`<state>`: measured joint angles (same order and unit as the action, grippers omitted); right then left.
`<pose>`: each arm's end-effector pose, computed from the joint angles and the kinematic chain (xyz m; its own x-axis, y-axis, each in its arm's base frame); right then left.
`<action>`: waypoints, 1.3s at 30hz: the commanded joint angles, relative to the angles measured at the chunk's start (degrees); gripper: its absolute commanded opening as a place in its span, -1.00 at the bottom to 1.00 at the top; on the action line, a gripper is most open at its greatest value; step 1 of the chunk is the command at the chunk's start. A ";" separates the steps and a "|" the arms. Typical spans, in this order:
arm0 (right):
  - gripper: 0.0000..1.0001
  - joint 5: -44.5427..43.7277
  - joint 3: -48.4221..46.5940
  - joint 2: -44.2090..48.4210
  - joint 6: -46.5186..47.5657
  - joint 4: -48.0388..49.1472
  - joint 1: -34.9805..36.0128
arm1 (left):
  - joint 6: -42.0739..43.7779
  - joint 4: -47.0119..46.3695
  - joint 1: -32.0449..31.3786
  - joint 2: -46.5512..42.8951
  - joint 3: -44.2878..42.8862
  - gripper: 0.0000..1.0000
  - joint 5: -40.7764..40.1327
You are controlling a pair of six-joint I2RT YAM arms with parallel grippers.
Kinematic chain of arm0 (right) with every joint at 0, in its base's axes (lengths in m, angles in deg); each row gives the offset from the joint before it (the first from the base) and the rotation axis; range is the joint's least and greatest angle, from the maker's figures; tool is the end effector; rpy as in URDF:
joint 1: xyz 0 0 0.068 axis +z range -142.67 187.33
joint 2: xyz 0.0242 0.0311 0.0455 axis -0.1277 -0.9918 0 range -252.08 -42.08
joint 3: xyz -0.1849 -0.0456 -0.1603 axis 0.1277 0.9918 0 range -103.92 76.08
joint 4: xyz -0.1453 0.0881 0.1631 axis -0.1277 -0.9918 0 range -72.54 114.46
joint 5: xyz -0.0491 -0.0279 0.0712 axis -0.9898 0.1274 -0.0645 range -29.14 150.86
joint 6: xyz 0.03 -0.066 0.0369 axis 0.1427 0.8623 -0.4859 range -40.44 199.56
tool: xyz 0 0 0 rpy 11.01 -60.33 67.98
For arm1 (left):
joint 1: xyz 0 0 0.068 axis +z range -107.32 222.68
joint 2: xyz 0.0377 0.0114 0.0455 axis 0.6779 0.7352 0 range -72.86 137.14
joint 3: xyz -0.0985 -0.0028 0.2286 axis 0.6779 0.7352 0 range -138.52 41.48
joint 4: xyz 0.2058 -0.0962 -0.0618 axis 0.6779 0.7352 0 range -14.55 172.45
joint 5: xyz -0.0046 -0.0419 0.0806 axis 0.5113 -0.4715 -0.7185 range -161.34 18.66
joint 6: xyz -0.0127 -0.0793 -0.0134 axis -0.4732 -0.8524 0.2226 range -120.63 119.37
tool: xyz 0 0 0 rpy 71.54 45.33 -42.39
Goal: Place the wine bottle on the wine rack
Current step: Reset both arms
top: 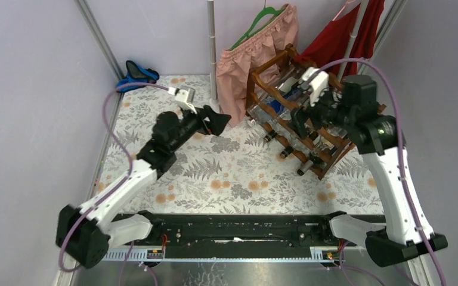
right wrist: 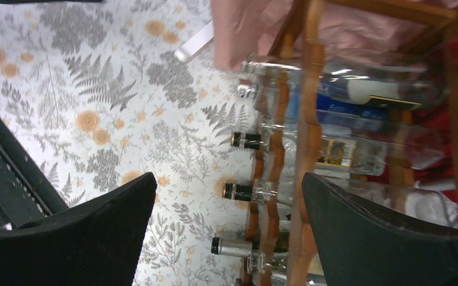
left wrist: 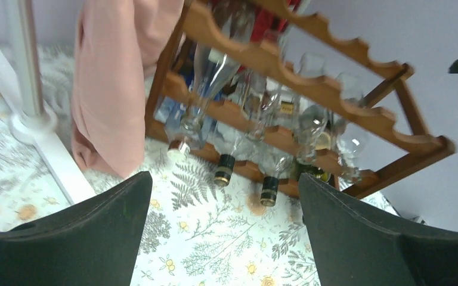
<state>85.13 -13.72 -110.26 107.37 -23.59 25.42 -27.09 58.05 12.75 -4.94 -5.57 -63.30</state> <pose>0.2141 0.1004 0.4098 -0.0790 -0.4732 -0.8774 -0.7572 0.6010 -0.2560 0.2532 -0.1572 0.3052 -0.3210 -0.3243 -0.8899 0.5271 0.7194 -0.4523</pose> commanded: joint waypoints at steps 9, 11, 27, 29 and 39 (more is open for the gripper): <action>1.00 5.13 -9.25 10.32 -7.76 -2.06 -7.01 | 8.72 35.43 2.69 -15.71 -26.25 0.97 5.65; 1.00 3.27 -9.77 11.30 -9.98 -1.38 -7.03 | 8.72 37.98 2.69 -16.18 -30.18 0.97 7.30; 1.00 -10.75 -12.86 16.33 -23.32 4.28 -7.14 | 5.01 45.09 2.69 -23.43 -40.82 0.97 9.32; 1.00 -9.79 -13.66 16.21 -22.16 3.80 -7.10 | 5.18 45.67 2.69 -24.06 -40.77 0.97 8.67; 1.00 -7.61 -16.52 15.50 -19.79 2.49 -7.10 | 5.96 46.59 2.69 -24.24 -41.53 0.97 7.07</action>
<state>76.63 -28.45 -94.04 86.61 -22.57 18.51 -21.51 103.55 15.15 -29.25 -45.85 -54.89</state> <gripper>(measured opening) 0.995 0.986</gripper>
